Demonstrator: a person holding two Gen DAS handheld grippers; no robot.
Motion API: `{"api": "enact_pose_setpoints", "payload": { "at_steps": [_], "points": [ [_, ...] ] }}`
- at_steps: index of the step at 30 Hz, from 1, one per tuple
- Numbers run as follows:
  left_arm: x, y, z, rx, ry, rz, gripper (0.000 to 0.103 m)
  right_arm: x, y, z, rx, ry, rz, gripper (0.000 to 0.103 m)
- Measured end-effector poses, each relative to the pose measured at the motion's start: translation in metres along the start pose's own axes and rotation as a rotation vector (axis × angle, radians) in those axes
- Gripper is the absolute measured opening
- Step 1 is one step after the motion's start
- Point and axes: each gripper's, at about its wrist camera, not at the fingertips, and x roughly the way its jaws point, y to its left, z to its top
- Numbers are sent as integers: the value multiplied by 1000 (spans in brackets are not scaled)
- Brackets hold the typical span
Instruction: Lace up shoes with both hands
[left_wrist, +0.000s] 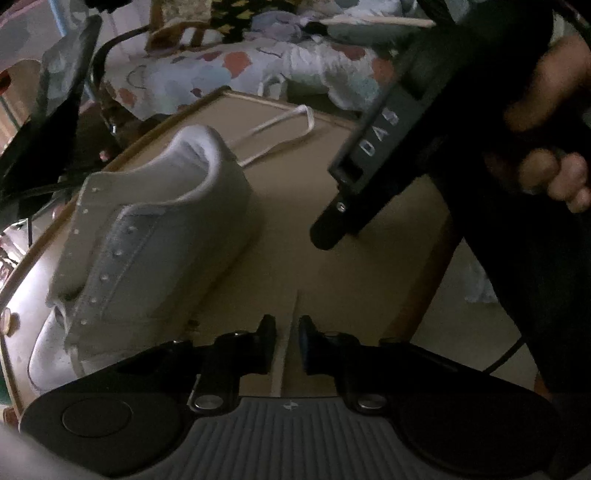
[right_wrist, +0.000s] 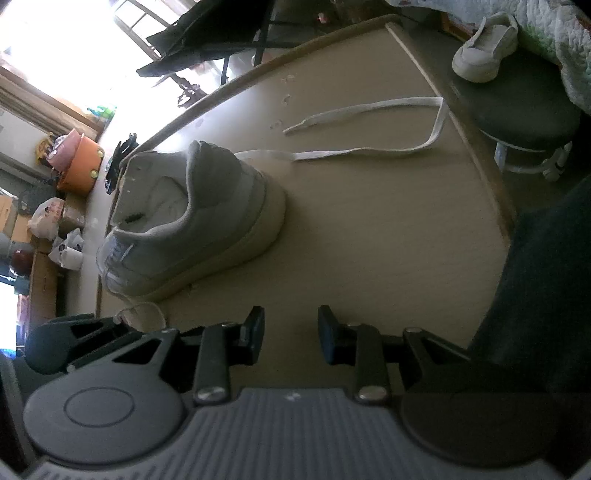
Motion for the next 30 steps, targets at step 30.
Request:
{"api": "enact_pose_setpoints", "payload": {
  "at_steps": [30],
  "points": [
    [-23, 12, -9, -375, -188, -80, 1, -6, -3, -1, 214, -25, 241, 36]
  ]
}}
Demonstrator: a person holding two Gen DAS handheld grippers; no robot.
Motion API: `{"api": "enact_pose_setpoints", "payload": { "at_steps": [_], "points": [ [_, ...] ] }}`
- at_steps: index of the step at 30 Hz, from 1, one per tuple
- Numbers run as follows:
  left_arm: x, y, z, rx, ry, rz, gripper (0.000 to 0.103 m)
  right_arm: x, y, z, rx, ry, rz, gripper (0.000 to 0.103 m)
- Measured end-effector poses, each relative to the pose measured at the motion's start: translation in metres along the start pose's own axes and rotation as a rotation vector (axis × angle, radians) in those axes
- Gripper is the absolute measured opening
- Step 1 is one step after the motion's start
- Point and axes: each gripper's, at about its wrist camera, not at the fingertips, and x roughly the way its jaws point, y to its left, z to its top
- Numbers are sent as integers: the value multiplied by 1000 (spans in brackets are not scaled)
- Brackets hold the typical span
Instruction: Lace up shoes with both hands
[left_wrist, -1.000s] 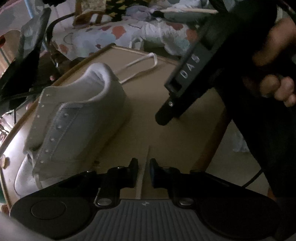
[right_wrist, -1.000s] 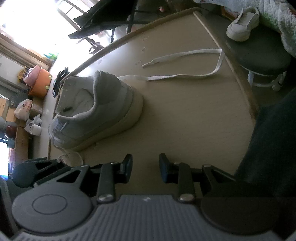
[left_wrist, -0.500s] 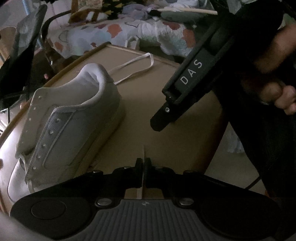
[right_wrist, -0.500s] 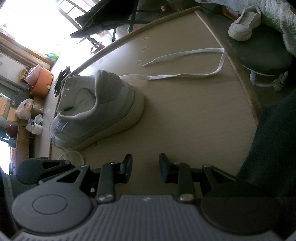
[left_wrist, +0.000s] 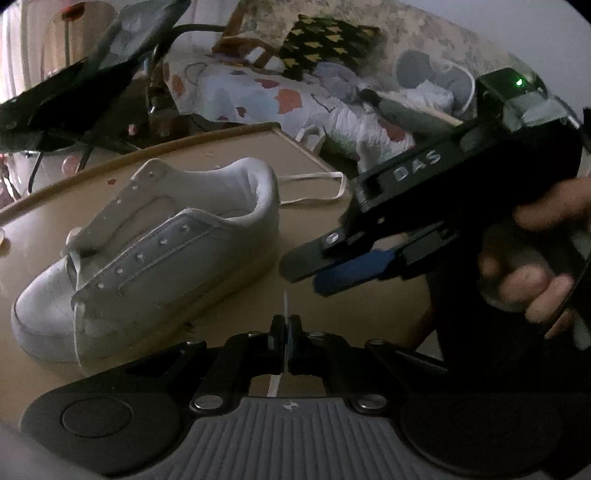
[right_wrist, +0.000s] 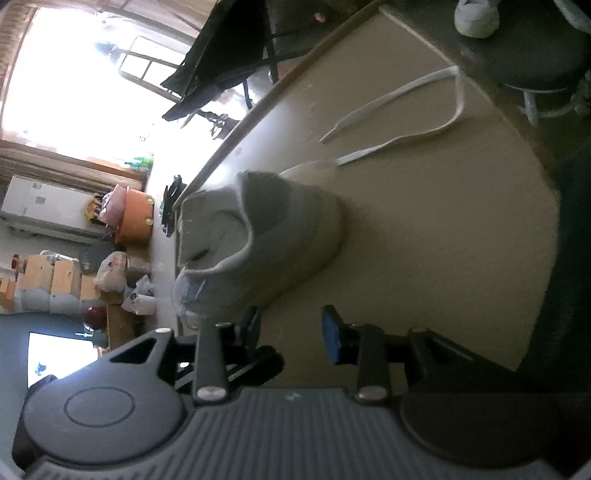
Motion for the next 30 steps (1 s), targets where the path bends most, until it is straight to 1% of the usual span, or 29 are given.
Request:
{"api": "enact_pose_setpoints", "payload": {
  "at_steps": [5, 8, 10, 12, 15, 18, 19, 20, 21, 30],
  "points": [
    [2, -3, -4, -23, -20, -12, 1, 9, 8, -3, -23, 16, -21, 35],
    [1, -2, -4, -34, -31, -17, 1, 14, 8, -5, -10, 33, -20, 26],
    [0, -1, -5, -41, -36, -24, 1, 16, 7, -6, 2, 38, -14, 9],
    [0, 0, -6, -44, -36, -32, 1, 17, 6, -7, 11, 36, 2, 3],
    [1, 2, -5, -40, -37, -38, 3, 15, 7, -8, 1, 30, 5, 3],
    [1, 2, -5, -37, -31, -24, 6, 13, 6, -10, 4, 20, 9, 2],
    [1, 2, -5, -33, -27, -23, 7, 12, 6, -10, 5, 17, 10, 2],
    [1, 2, -5, -29, -22, -17, 11, 11, 6, -10, 5, 14, 9, 2],
    [0, 1, -6, -24, -19, -8, 12, 11, 7, -10, 4, 13, 8, 2],
    [-3, 3, -5, -27, -25, 4, 12, 8, 9, -12, 1, 15, 22, 2]
  ]
}}
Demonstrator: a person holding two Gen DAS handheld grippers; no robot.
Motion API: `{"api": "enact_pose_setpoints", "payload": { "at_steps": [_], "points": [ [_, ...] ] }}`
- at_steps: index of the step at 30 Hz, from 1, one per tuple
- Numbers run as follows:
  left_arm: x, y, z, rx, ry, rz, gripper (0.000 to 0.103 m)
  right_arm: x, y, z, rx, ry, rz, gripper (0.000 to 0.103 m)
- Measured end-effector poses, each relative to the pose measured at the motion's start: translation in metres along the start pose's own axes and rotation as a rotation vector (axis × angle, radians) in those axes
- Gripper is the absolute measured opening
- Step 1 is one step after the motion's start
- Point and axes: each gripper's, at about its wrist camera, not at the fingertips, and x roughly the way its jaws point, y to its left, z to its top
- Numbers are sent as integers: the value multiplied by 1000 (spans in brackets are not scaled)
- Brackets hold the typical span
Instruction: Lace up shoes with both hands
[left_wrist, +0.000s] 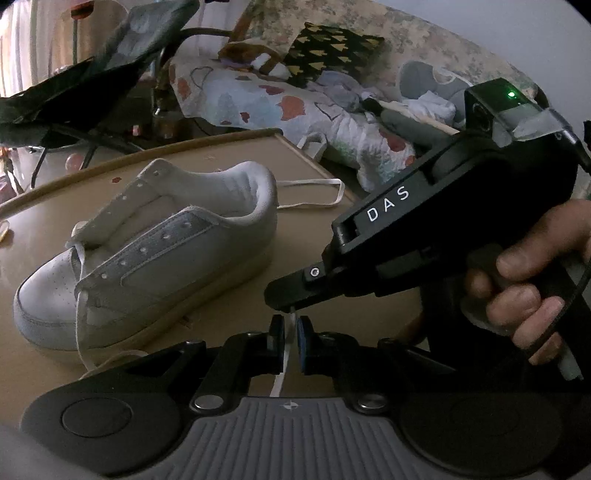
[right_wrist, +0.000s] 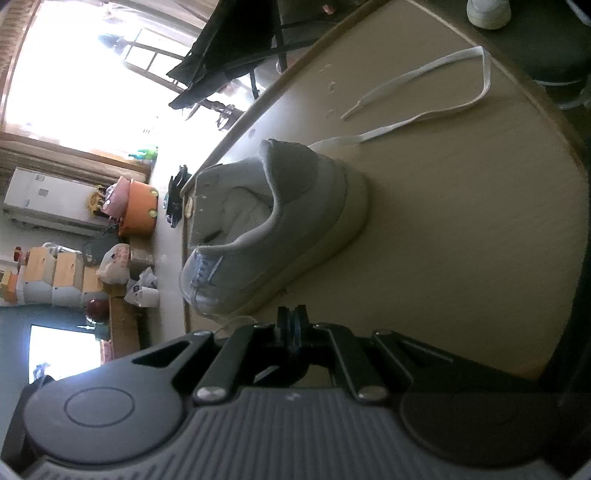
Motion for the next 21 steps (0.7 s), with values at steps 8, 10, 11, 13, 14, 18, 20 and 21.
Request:
{"api": "enact_pose_setpoints", "payload": {
  "at_steps": [8, 10, 11, 13, 14, 18, 20, 21],
  "points": [
    [1, -2, 1, -12, -17, -6, 3, 1, 1, -1, 18, -4, 9, 2],
    [1, -2, 1, -11, -17, -6, 3, 2, 1, -2, 18, -4, 9, 3],
    [1, -2, 1, -11, -18, -7, 3, 2, 1, -2, 16, -1, 10, 3],
    [0, -3, 1, -12, -22, -11, 3, 3, 1, -1, 14, 2, 13, 4],
    [0, -3, 1, -12, -25, -13, 3, 2, 1, 0, 12, 2, 14, 4],
    [-2, -4, 0, -10, -39, -12, 3, -4, 6, 2, -27, -20, -5, 6],
    [-3, -3, 0, -12, -41, -7, 3, -10, 10, 4, -68, -42, -24, 7],
    [-4, -2, 0, -17, -44, -6, 3, -13, 13, 6, -97, -51, -36, 7]
  ]
}}
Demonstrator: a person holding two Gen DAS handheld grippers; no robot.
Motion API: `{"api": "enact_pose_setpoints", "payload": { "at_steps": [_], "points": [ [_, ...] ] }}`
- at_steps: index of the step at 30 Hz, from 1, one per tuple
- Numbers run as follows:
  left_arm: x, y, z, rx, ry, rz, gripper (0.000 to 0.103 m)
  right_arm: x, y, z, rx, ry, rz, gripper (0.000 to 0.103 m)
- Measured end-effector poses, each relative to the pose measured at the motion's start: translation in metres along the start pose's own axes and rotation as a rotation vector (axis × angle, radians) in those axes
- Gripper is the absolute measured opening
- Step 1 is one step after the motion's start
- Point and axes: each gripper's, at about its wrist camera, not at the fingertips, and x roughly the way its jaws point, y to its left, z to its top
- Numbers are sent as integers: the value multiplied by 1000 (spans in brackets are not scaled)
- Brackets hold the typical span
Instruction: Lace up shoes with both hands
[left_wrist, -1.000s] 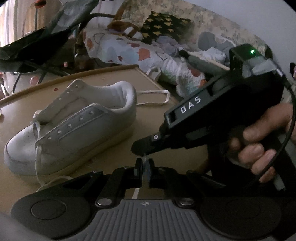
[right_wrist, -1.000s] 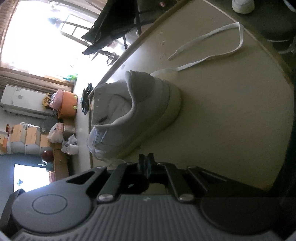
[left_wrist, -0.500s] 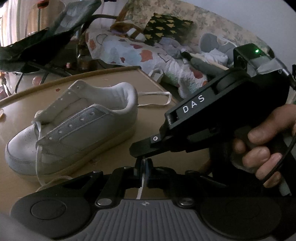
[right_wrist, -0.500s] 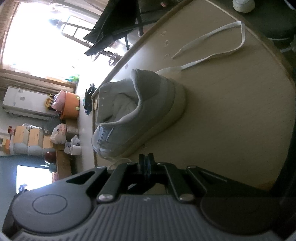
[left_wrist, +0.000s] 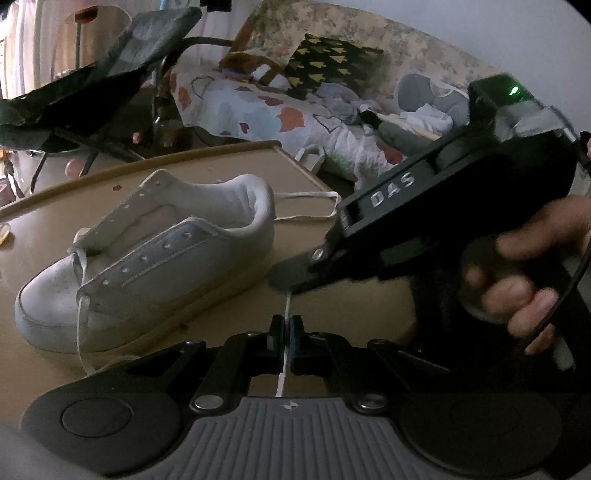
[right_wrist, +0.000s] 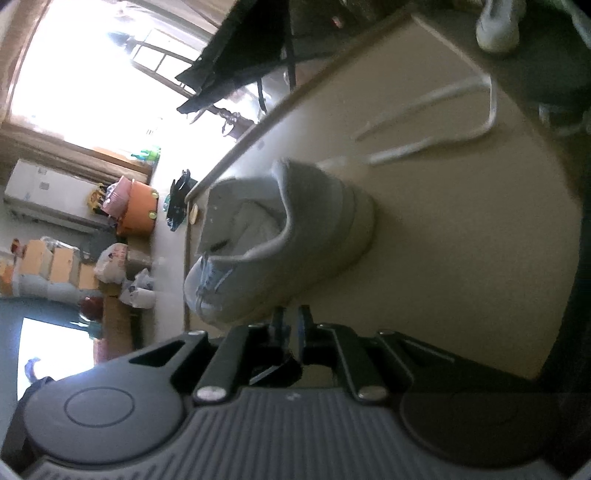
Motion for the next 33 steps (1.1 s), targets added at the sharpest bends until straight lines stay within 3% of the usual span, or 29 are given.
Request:
{"api": "enact_pose_setpoints", "payload": {
  "at_steps": [7, 13, 20, 28, 33],
  "points": [
    [-13, 10, 0, -41, -38, 21, 3, -19, 30, 15, -329, -45, -113, 9],
    [-36, 28, -1, -117, -101, 97, 3, -19, 78, 22, -801, -30, -221, 15],
    [-56, 51, -2, -223, -142, 117, 3, 8, 123, 51, -1139, 27, -245, 15],
    [-66, 63, 1, -241, -164, 140, 3, 81, 127, 75, -1299, 268, -289, 15],
    [-68, 72, 3, -251, -160, 153, 3, 91, 122, 88, -1261, 336, -244, 21]
  ]
}}
